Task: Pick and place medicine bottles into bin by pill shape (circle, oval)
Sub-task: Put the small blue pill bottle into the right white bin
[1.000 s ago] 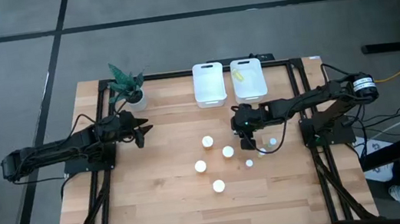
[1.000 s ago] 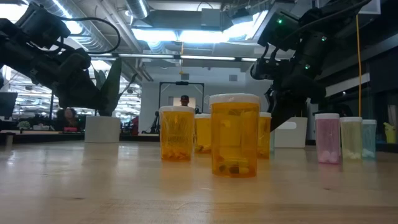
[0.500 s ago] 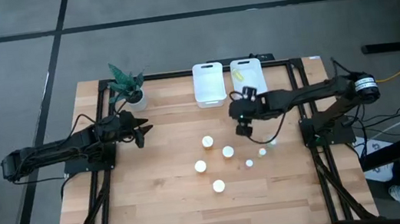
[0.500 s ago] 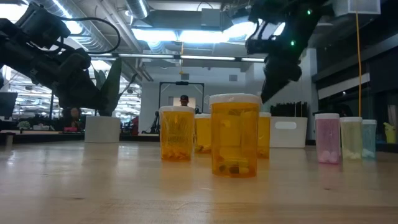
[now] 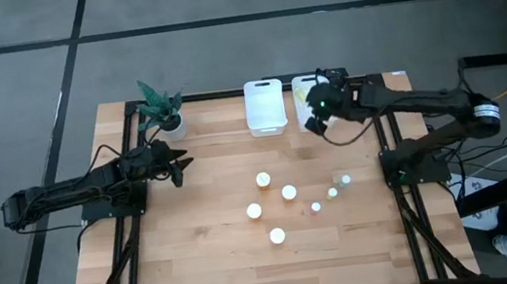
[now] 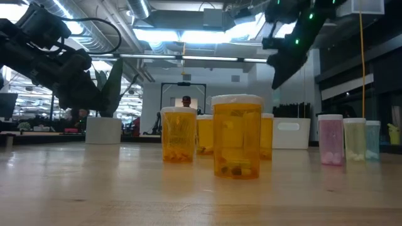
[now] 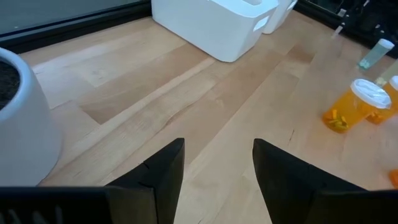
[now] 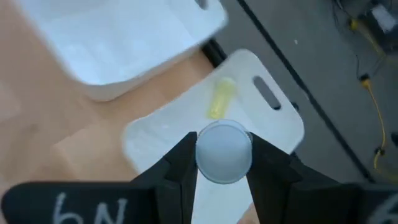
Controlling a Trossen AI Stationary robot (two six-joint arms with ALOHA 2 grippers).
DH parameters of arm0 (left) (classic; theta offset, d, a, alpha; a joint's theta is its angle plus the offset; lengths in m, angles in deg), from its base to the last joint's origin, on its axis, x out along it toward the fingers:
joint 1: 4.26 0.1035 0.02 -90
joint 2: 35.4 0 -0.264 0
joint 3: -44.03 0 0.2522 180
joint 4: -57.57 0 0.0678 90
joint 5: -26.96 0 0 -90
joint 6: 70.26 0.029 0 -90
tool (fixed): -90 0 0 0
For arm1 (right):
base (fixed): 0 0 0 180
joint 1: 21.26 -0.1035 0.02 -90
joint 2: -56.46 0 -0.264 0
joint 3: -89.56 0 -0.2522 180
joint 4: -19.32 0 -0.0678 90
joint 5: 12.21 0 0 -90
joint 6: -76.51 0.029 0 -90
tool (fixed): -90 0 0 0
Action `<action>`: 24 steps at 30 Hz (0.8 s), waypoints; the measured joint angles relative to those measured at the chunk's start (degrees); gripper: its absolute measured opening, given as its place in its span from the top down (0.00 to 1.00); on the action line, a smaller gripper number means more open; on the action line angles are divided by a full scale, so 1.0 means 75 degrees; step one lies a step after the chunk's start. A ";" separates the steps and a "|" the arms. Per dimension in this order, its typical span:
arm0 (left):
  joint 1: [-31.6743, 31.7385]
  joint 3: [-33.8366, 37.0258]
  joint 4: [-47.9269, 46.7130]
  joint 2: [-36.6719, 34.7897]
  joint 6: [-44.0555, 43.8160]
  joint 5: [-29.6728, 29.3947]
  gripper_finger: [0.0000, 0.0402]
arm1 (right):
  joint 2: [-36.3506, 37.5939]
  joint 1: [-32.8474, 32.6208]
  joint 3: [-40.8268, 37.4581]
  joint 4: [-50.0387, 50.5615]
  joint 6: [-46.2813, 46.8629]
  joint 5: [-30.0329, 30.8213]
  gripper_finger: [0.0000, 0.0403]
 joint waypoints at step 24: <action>-0.0003 -0.0003 0.0000 0.0000 0.0000 -0.0029 0.55 | -0.2202 0.3365 -0.0849 -0.3253 -0.0377 -0.2724 0.72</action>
